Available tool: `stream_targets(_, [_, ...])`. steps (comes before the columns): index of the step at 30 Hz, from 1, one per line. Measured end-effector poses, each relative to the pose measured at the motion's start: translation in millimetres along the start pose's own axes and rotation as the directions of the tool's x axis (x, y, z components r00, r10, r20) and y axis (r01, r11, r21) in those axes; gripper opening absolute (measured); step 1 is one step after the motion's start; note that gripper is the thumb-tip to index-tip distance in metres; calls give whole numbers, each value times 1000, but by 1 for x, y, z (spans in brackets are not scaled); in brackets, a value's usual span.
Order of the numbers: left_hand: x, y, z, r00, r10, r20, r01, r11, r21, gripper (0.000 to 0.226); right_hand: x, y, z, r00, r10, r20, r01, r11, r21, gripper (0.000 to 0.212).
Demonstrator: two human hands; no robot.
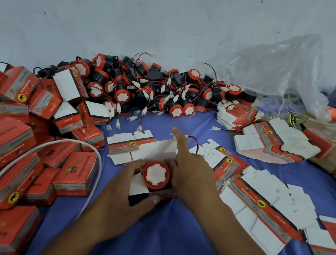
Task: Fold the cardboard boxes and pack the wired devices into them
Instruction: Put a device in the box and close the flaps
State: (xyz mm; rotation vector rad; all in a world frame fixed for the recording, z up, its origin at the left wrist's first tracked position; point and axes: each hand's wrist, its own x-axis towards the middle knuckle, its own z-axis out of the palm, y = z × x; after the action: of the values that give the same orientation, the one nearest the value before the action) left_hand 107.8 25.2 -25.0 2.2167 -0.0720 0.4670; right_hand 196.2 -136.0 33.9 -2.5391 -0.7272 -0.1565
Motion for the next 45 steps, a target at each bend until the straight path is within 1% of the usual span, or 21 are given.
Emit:
stream_targets(2, [1, 3, -1, 1000, 31, 3, -31, 999, -21, 60, 0, 1, 5, 1000, -29, 2, 29, 993, -111, 92])
stream_targets(4, [2, 4, -1, 999, 47, -8, -47, 999, -19, 57, 1, 4, 8, 996, -83, -17, 80, 990, -119, 96])
stream_targets(6, [2, 7, -1, 998, 37, -43, -38, 999, -28, 52, 2, 4, 9, 989, -142, -48, 136, 984, -111, 90])
stream_targets(8, [3, 10, 0, 995, 13, -98, -16, 1000, -25, 46, 1, 2, 9, 980, -176, -92, 162, 976, -142, 78])
stream_targets(9, [4, 11, 1, 992, 4, -127, -5, 1000, -9, 43, 1, 2, 8, 979, -168, -114, 152, 979, -137, 70])
stream_targets(11, [4, 13, -1, 987, 3, -163, 5, 999, 49, 38, 1, 4, 3, 972, -129, -195, 126, 992, -26, 51])
stream_targets(14, [4, 14, -5, 989, 38, -146, -13, 985, 170, 33, 1, 12, -10, 920, -72, -385, 159, 968, 197, 28])
stream_targets(15, [4, 13, -5, 990, 42, -134, -13, 978, 210, 35, 1, 15, -14, 910, -41, -412, 155, 956, 247, 25])
stream_targets(17, [5, 13, -6, 992, 38, -117, -3, 958, 286, 49, 0, 19, -18, 906, 3, -423, 141, 941, 308, 24])
stream_targets(19, [5, 13, -6, 993, 27, -119, 9, 957, 291, 55, -1, 21, -20, 906, 26, -422, 130, 933, 337, 23])
stream_targets(23, [4, 13, -5, 990, 37, -139, -14, 986, 165, 46, -1, 21, -24, 921, 102, -375, 99, 872, 479, 14])
stream_targets(25, [4, 11, -4, 990, 33, -137, -15, 992, 128, 42, -1, 22, -26, 939, 118, -322, 58, 871, 488, 6])
stream_targets(27, [4, 10, -4, 991, 28, -127, -14, 994, 113, 39, -1, 22, -28, 955, 93, -281, 43, 896, 441, 7])
stream_targets(30, [6, 9, -5, 991, 51, -126, -33, 989, 143, 34, -1, 23, -31, 967, 18, -255, 85, 919, 385, 7])
stream_targets(33, [8, 10, -5, 992, 39, -118, -13, 978, 210, 44, -2, 26, -35, 975, -19, -222, 97, 932, 349, 6])
stream_targets(35, [10, 11, -4, 992, 29, -124, 2, 972, 236, 47, -3, 28, -36, 981, 0, -195, 73, 928, 366, 11])
stream_targets(38, [10, 14, -3, 992, 32, -125, 1, 966, 258, 41, -4, 26, -37, 994, 33, -100, 23, 860, 509, 18])
stream_targets(40, [8, 16, -2, 990, 35, -136, -4, 975, 221, 30, -5, 25, -36, 999, 11, -47, 17, 830, 557, 22])
stream_targets(42, [6, 18, -1, 988, 11, -156, 6, 994, 113, 22, -6, 23, -33, 999, -11, -43, 33, 834, 550, 24])
stream_targets(43, [5, 20, 0, 988, 6, -153, 6, 997, 72, 22, -6, 22, -32, 999, -21, -49, 44, 844, 534, 25])
stream_targets(45, [5, 22, -1, 992, 2, -125, 4, 999, 49, 23, -6, 21, -29, 997, -48, -65, 73, 866, 495, 22])
